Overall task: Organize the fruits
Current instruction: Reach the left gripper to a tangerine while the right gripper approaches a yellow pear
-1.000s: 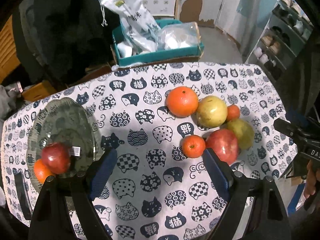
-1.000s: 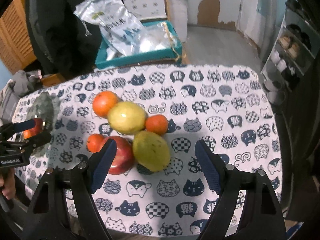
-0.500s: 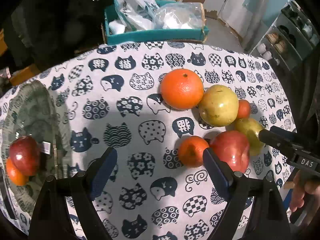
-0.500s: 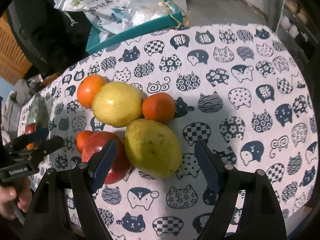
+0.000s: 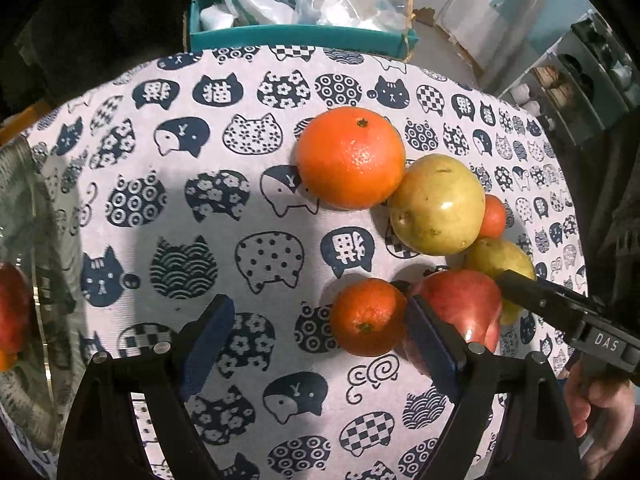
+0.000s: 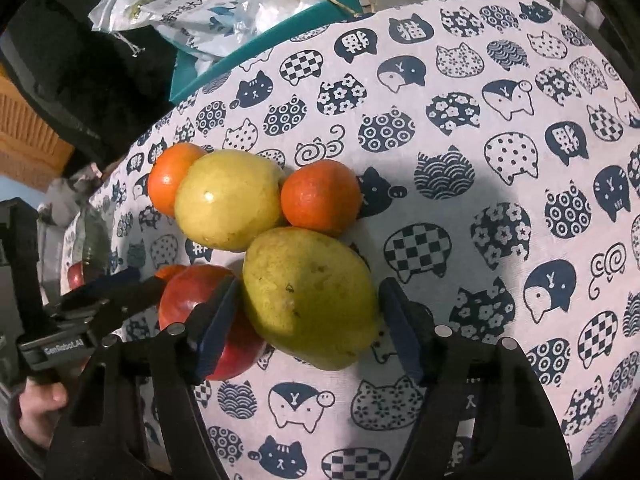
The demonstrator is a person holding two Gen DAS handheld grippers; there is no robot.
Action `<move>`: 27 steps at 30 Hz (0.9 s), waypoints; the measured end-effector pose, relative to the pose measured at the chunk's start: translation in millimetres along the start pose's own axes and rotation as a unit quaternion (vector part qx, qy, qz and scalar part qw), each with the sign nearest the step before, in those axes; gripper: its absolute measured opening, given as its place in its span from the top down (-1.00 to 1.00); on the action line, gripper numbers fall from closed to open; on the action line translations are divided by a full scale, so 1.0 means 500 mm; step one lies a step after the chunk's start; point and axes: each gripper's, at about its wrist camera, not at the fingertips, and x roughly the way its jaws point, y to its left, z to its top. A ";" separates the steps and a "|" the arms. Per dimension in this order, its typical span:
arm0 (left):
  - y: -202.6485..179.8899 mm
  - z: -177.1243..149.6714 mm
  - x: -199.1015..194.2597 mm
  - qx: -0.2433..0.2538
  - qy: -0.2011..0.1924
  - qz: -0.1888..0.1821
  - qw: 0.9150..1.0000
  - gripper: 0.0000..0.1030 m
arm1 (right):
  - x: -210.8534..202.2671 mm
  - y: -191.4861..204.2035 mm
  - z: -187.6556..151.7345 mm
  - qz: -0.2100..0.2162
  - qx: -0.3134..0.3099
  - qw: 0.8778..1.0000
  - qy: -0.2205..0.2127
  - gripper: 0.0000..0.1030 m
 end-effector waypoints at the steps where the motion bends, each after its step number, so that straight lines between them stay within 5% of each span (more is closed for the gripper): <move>1: 0.000 0.000 0.002 0.000 0.001 -0.003 1.000 -0.72 | -0.002 0.004 -0.001 -0.011 -0.005 1.000 -0.002 -0.37; 7: -0.008 -0.002 0.002 0.010 0.003 -0.033 0.999 -0.28 | -0.032 0.019 -0.007 -0.109 -0.049 0.992 -0.026 -0.37; 11: -0.034 -0.007 -0.007 0.038 -0.005 -0.036 0.999 0.22 | -0.038 0.015 -0.011 -0.151 -0.065 0.986 -0.027 -0.37; 14: -0.057 -0.012 -0.014 0.065 -0.013 -0.020 0.998 0.39 | -0.035 0.014 -0.018 -0.159 -0.074 0.984 -0.024 -0.34; 19: -0.056 -0.014 -0.017 0.072 -0.019 -0.019 0.997 0.38 | -0.029 0.022 -0.020 -0.165 -0.088 0.982 -0.013 -0.39; 23: -0.037 -0.017 0.005 0.051 -0.001 -0.017 0.999 -0.20 | -0.009 0.014 -0.021 -0.172 -0.085 0.981 0.002 -0.45; 27: -0.021 -0.017 0.013 0.032 0.004 -0.041 0.999 -0.24 | 0.012 -0.007 -0.026 -0.157 -0.063 0.985 0.014 -0.42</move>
